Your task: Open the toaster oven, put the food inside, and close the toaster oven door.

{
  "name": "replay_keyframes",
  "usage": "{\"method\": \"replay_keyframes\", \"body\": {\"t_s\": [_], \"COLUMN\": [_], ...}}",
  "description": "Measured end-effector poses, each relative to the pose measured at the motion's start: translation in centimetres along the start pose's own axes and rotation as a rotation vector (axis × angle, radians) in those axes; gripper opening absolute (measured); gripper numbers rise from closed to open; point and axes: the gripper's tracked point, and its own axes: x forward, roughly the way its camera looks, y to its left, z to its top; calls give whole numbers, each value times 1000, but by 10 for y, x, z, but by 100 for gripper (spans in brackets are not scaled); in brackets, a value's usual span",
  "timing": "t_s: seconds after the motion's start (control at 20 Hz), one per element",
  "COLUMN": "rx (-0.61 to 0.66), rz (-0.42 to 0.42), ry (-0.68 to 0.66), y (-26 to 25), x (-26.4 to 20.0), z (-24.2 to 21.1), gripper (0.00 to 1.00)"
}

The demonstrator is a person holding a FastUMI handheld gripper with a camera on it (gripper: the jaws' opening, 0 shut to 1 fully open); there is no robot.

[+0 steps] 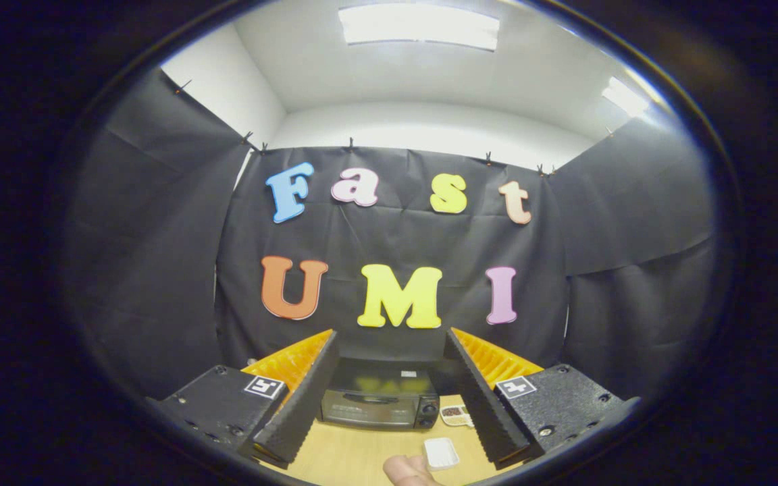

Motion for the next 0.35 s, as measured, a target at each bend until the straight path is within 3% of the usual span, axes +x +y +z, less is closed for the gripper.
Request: {"method": "replay_keyframes", "body": {"t_s": [0.2, 0.35], "rx": [48, 47], "rz": [69, 57], "ry": [74, 67], "y": [10, -6], "x": [-35, -48], "z": [-38, -40], "gripper": [99, 99]}}
